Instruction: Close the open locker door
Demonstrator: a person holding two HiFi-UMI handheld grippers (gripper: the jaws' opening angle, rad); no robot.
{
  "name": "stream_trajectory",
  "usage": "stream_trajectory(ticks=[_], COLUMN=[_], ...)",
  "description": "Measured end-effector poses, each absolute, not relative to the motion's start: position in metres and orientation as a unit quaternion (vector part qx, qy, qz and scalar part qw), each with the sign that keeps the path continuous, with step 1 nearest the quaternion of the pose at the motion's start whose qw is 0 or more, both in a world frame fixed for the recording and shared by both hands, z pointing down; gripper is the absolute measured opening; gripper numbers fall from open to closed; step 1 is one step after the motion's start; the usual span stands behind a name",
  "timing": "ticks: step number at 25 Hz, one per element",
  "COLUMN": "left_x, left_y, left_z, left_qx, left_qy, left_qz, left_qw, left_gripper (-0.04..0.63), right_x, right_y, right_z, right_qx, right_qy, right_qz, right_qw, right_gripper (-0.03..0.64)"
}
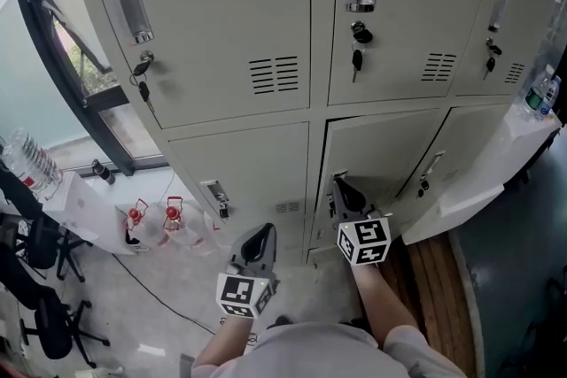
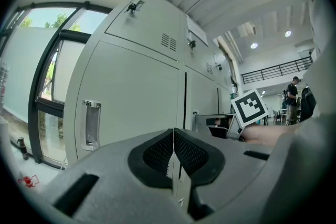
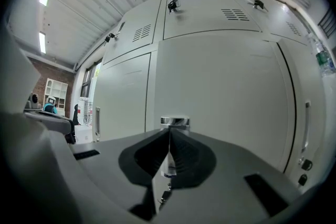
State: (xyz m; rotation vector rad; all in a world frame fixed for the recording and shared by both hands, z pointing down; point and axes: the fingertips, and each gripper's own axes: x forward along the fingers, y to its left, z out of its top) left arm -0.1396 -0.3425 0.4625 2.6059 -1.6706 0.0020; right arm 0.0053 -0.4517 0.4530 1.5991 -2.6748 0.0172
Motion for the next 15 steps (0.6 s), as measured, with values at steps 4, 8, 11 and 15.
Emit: stream_trajectory(ticks=[4, 8, 11, 15], left_x=[-0.139, -0.143, -0.143, -0.142], left_y=[-0.348, -0.354, -0.356, -0.357], left_z=[0.463, 0.462, 0.463, 0.464], left_qx=[0.845, 0.844, 0.844, 0.845], left_qy=[-0.535, -0.536, -0.535, -0.534], left_qz=[0.005, 0.004, 0.004, 0.003], left_qw=[0.018, 0.018, 0.020, 0.022], left_gripper=[0.011, 0.011, 0.011, 0.011], right_x=[0.002, 0.000, -0.001, -0.002], right_y=[-0.461, -0.467, -0.472, -0.475], right_z=[0.454, 0.454, 0.454, 0.455], right_qx=[0.514, 0.515, 0.517, 0.518], right_qy=[-0.858, -0.857, -0.856, -0.855], right_qz=[0.007, 0.008, 0.008, 0.009], right_qw=[0.014, 0.015, 0.016, 0.017], right_gripper=[0.014, 0.014, 0.014, 0.014])
